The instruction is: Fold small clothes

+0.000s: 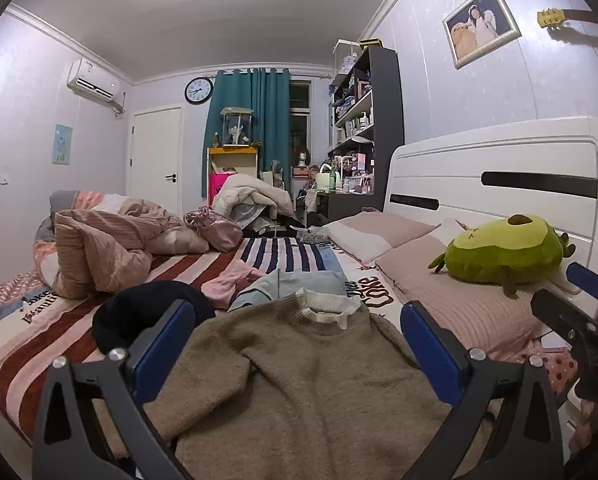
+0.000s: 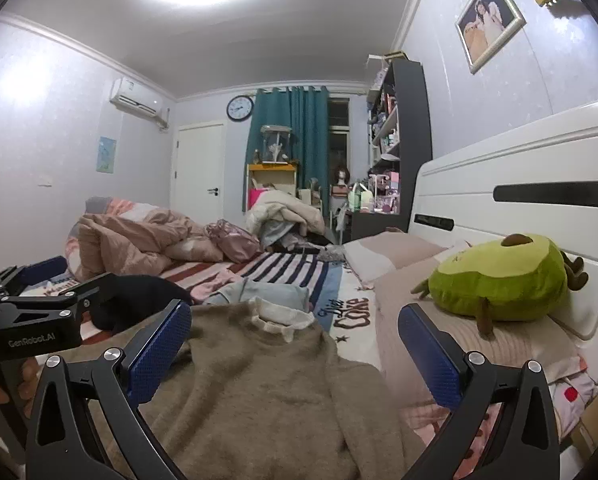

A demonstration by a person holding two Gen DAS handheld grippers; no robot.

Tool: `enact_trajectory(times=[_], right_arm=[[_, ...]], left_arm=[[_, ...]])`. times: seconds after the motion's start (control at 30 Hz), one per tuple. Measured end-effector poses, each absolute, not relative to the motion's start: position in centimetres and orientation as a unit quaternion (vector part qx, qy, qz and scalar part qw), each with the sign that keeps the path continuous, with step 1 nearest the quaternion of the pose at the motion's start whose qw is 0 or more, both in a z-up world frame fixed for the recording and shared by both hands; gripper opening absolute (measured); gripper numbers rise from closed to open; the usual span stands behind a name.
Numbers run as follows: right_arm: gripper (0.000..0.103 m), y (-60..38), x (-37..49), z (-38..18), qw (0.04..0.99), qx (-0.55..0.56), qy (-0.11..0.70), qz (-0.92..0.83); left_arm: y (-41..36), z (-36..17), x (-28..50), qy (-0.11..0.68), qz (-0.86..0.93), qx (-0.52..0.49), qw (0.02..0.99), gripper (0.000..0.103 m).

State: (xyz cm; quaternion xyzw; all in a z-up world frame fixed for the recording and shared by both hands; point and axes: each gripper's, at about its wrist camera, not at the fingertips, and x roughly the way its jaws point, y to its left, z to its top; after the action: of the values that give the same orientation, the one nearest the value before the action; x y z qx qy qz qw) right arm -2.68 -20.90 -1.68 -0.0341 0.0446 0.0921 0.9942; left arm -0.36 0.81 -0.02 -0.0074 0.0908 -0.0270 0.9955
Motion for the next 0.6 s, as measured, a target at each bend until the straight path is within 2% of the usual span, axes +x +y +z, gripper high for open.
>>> enact_trajectory(times=[0.17,0.6], right_arm=[[0.103,-20.4,-2.7,-1.7,0.995,-0.046,0.026,0.090],[0.103,-20.1,-1.1,-1.3,0.994,-0.047,0.052,0.087]], left_arm=[[0.9,-0.1,-0.1,0.085,-0.022,-0.004,0.996,0.102],[1.1,-0.1,0.9,0.089,-0.018,-0.009,0.996,0.102]])
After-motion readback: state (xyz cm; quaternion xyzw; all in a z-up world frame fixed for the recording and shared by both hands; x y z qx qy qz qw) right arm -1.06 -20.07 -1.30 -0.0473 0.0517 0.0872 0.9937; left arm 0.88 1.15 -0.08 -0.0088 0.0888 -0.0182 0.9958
